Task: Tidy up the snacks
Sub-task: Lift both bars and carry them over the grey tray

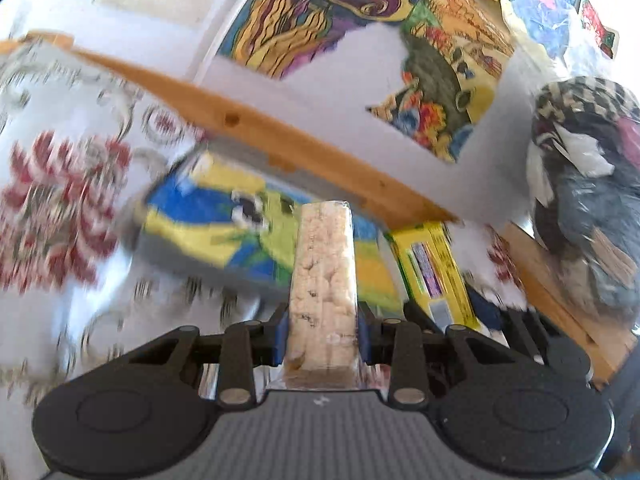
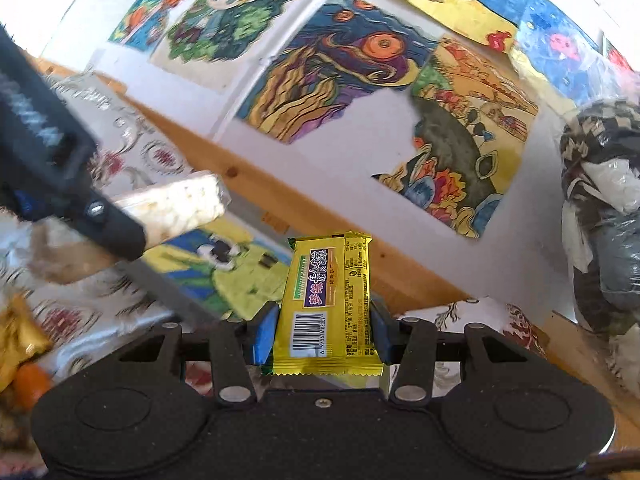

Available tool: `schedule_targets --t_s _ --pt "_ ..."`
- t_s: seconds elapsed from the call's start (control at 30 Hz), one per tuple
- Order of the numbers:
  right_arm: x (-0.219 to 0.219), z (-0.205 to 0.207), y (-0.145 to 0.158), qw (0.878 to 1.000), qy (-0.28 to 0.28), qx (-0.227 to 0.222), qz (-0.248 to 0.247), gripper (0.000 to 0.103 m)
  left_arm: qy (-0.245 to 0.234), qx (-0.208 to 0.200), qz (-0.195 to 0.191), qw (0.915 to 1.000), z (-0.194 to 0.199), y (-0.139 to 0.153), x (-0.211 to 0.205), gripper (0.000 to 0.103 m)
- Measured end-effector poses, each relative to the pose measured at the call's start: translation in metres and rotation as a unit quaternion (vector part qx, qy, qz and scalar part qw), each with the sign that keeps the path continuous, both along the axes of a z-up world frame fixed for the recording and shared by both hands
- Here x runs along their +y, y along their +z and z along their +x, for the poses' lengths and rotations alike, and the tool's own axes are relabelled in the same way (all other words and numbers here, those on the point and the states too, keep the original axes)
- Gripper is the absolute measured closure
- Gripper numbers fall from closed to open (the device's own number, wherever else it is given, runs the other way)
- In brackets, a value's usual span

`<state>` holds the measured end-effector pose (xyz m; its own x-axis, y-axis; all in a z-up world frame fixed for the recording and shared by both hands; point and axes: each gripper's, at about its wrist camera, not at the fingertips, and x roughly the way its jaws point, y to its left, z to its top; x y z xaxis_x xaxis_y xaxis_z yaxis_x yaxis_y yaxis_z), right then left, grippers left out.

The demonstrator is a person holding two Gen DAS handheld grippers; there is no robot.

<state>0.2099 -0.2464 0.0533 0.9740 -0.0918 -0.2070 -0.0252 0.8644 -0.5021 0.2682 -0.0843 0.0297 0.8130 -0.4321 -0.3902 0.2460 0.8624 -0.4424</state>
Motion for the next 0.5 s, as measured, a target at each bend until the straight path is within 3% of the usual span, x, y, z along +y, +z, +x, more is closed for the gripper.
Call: schedule_targets --t_s 0.2,0.5 --pt "-0.027 0.038 -0.003 0.999 -0.015 -0.015 0.049 0.053 0.034 -0.014 0.011 0.9992 0.058 0.012 -0.030 0.067" --pt "-0.072 0.079 -0.017 0.988 -0.050 0.010 0.144 0.053 0.062 0.034 0.019 0.9973 0.129 -0.014 -0.074 0.067"
